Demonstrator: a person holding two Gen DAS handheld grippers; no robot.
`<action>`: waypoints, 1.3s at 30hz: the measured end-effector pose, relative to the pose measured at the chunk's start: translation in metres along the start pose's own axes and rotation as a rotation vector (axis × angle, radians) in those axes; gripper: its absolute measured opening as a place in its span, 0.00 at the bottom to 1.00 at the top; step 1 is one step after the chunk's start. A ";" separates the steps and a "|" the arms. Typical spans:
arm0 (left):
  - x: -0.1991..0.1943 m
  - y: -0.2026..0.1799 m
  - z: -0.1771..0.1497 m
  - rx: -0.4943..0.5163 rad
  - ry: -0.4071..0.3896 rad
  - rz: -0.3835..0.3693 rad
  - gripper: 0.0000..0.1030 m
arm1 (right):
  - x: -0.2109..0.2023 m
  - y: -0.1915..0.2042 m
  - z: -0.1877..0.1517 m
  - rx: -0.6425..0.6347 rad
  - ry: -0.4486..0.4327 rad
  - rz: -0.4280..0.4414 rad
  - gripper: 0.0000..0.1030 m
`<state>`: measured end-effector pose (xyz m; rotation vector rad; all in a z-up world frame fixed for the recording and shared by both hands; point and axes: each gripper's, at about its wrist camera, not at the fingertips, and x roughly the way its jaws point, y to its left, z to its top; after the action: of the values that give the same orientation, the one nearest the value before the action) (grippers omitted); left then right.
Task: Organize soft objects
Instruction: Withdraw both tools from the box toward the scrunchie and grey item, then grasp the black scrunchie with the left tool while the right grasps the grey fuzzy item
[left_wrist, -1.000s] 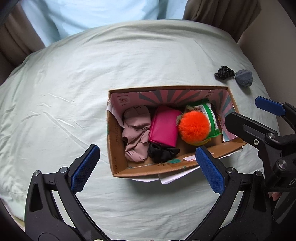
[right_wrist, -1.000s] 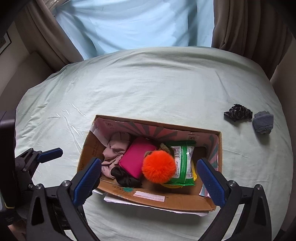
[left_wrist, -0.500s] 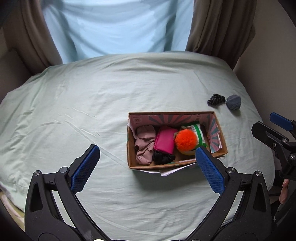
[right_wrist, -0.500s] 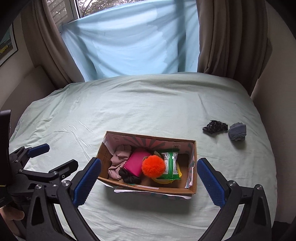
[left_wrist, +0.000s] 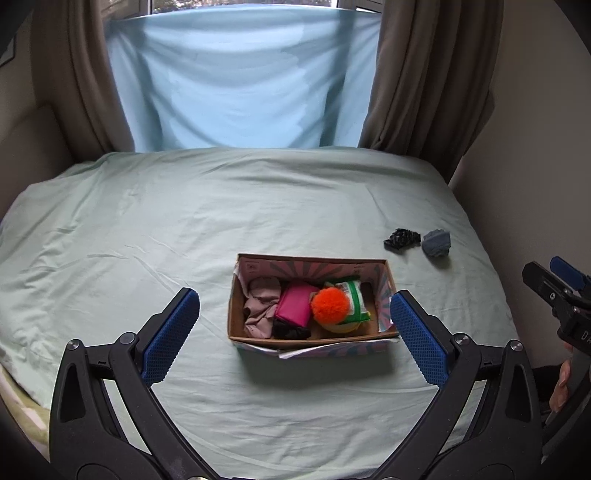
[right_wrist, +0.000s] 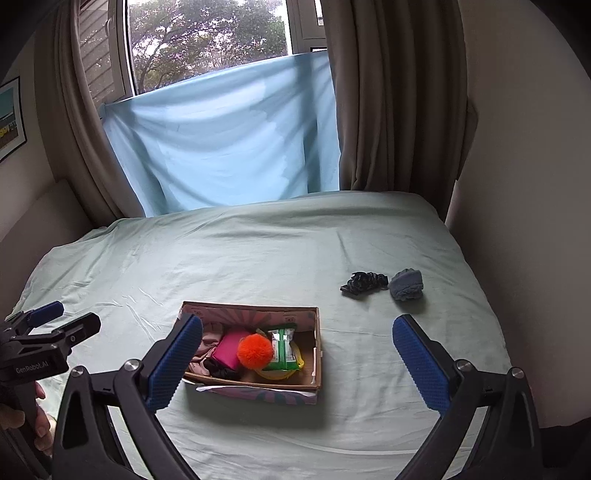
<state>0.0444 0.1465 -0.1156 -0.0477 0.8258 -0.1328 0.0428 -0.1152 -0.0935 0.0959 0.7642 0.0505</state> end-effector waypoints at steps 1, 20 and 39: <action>0.000 -0.009 0.001 -0.002 -0.004 -0.006 1.00 | -0.002 -0.007 0.000 -0.003 0.000 0.001 1.00; 0.115 -0.201 0.058 0.129 0.085 -0.072 1.00 | 0.041 -0.175 0.031 0.001 0.027 -0.053 1.00; 0.400 -0.308 0.080 0.494 0.344 -0.139 1.00 | 0.256 -0.294 0.056 0.118 0.214 0.006 1.00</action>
<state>0.3410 -0.2137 -0.3238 0.3927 1.1122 -0.4828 0.2690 -0.3903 -0.2602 0.2075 0.9811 0.0212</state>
